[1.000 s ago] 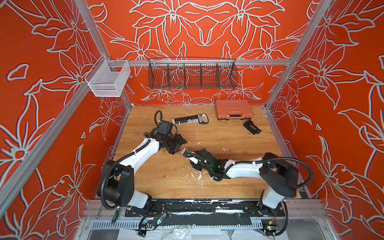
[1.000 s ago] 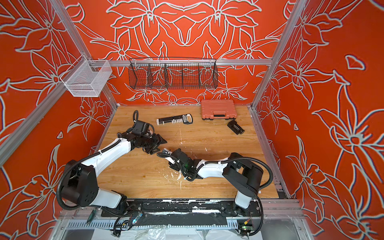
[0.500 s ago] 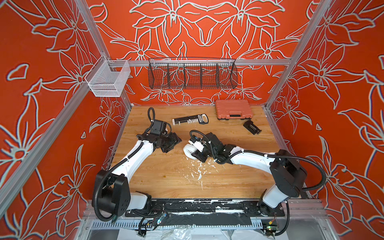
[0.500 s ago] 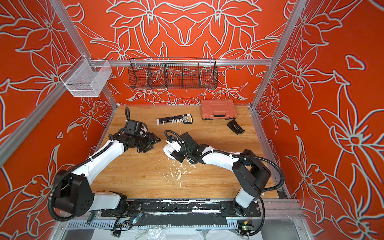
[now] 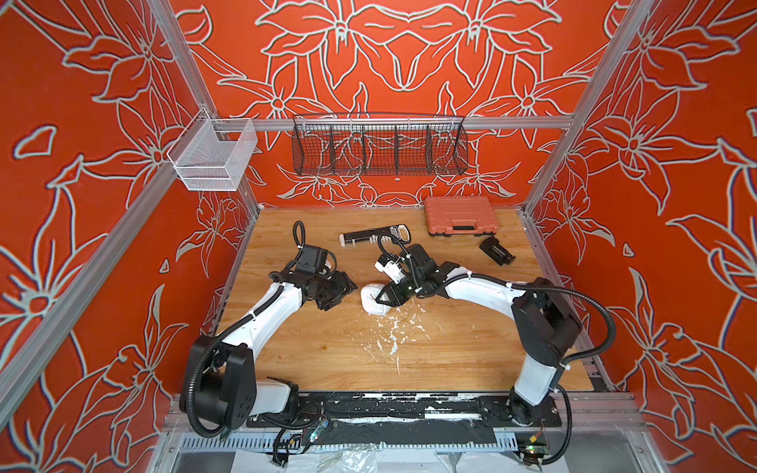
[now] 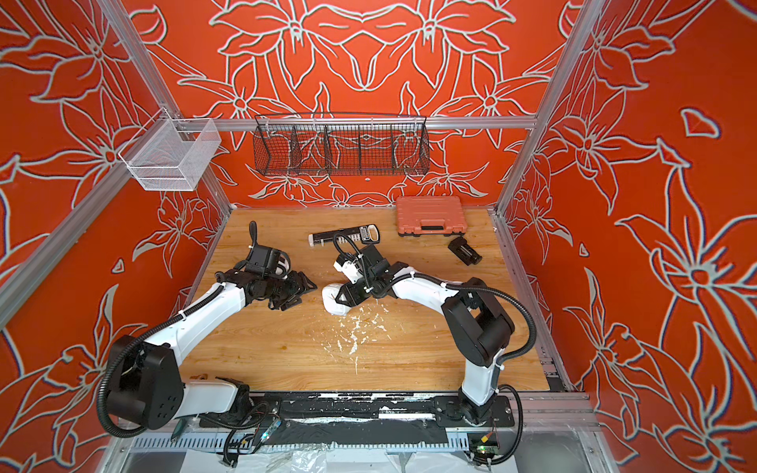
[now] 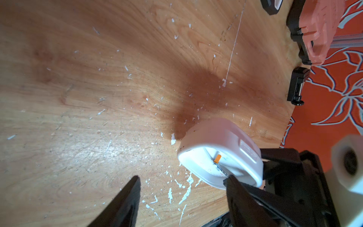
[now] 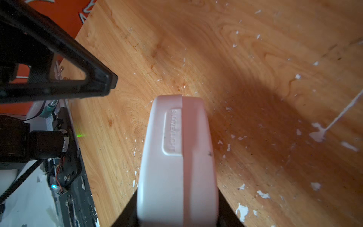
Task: Insert the battery into the alarm
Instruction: Adjust the alarm at the center of the board.
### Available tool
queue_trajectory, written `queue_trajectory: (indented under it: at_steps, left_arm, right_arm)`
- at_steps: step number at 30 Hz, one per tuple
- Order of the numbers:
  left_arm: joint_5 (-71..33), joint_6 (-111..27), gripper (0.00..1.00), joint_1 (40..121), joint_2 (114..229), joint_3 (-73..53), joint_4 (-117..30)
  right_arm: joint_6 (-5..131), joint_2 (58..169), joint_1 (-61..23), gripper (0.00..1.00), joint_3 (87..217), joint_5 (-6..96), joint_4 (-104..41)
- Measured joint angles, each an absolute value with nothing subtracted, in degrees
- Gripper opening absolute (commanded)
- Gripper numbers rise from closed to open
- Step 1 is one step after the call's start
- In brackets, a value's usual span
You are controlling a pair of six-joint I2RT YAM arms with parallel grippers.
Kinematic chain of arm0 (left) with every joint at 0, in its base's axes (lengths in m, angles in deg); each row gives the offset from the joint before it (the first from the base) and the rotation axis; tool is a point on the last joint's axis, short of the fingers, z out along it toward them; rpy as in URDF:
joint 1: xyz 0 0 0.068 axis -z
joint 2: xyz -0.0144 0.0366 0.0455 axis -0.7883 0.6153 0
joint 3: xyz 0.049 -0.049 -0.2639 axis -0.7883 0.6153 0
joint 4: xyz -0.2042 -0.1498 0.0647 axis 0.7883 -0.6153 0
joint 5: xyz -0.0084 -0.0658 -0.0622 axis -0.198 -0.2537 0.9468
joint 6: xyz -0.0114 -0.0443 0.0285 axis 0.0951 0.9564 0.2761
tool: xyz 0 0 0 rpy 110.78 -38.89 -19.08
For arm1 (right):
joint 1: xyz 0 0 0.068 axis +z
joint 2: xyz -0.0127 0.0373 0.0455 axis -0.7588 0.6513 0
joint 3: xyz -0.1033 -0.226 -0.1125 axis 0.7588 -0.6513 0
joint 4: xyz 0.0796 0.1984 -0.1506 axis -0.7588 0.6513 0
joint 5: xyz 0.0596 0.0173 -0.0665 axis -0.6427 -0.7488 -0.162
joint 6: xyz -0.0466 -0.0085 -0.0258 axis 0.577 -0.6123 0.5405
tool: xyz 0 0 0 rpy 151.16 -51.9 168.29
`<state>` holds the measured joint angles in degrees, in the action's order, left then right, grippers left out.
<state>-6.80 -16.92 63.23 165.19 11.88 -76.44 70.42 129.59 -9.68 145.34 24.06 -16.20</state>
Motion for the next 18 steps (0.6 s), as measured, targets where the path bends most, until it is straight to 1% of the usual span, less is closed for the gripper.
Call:
queue_trajectory:
  at_steps: [8, 13, 18]
  left_arm:
    - [-4.68, -16.52, 0.67, 63.73, 166.35, 14.37, -73.51]
    - [-4.38, -15.98, 0.67, 65.52, 168.49, 14.37, -71.83]
    - [-3.79, -15.63, 0.67, 66.46, 171.75, 14.15, -70.32]
  right_arm:
    - [68.5, 136.17, -11.21, 0.42, 151.3, 17.78, -11.69]
    - [66.75, 136.65, -11.53, 0.54, 152.05, 18.33, -9.95]
    - [66.01, 136.65, -11.53, 0.61, 152.05, 21.96, -8.33]
